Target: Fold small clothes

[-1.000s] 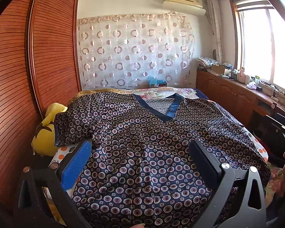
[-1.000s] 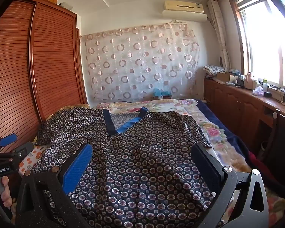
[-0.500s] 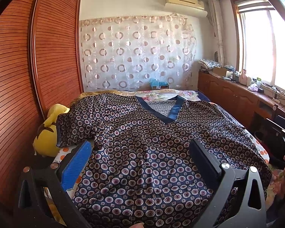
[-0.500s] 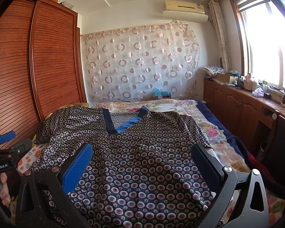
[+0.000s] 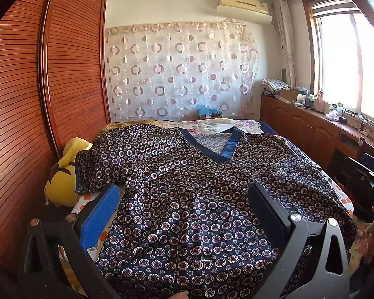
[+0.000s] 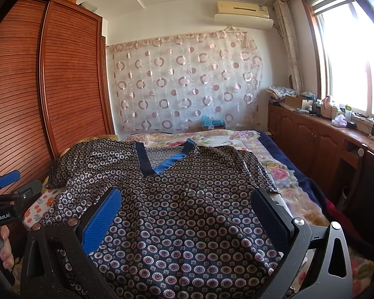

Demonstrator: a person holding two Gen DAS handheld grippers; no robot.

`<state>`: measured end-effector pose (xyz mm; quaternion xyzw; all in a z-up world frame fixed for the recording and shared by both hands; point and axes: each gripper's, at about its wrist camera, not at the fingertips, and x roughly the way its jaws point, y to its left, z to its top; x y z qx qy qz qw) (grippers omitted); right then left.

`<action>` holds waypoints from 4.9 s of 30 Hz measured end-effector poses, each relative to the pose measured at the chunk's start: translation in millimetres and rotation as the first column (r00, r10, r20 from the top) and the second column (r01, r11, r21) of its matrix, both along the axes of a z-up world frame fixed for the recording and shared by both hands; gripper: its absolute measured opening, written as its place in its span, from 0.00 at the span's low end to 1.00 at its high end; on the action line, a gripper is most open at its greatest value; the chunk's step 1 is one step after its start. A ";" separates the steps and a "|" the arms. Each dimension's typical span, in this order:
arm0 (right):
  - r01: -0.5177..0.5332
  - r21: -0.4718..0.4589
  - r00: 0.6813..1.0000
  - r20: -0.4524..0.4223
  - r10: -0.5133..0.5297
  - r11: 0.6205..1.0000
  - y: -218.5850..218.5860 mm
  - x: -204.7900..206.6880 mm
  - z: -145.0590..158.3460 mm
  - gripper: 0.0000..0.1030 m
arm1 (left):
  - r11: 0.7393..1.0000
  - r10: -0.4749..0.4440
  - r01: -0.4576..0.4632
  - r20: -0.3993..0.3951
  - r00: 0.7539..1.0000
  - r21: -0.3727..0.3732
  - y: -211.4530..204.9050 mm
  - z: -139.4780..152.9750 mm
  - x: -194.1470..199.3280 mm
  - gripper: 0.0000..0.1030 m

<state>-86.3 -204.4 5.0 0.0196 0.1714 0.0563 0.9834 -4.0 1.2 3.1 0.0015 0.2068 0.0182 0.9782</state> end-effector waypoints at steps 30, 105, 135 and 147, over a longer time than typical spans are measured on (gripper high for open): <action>-0.007 -0.006 1.000 0.005 0.007 1.000 2.7 0.9 0.4 1.00 | 1.000 -0.001 0.001 0.009 1.000 0.002 0.0 6.8 -1.2 1.00; -0.465 -0.180 0.850 -0.363 0.381 0.867 138.4 216.6 -55.9 1.00 | 0.949 0.082 -0.194 -0.400 0.913 -0.248 280.6 -101.7 169.7 0.73; -0.425 -0.178 0.873 -0.339 0.350 0.887 139.3 213.4 -55.7 1.00 | 0.943 -0.102 0.005 -0.275 0.956 -0.332 234.5 -28.0 148.4 0.04; -0.332 -0.187 0.921 -0.276 0.275 0.924 89.5 211.6 -28.8 1.00 | 0.921 -0.343 0.279 -0.230 0.911 -0.271 113.4 13.1 194.0 0.04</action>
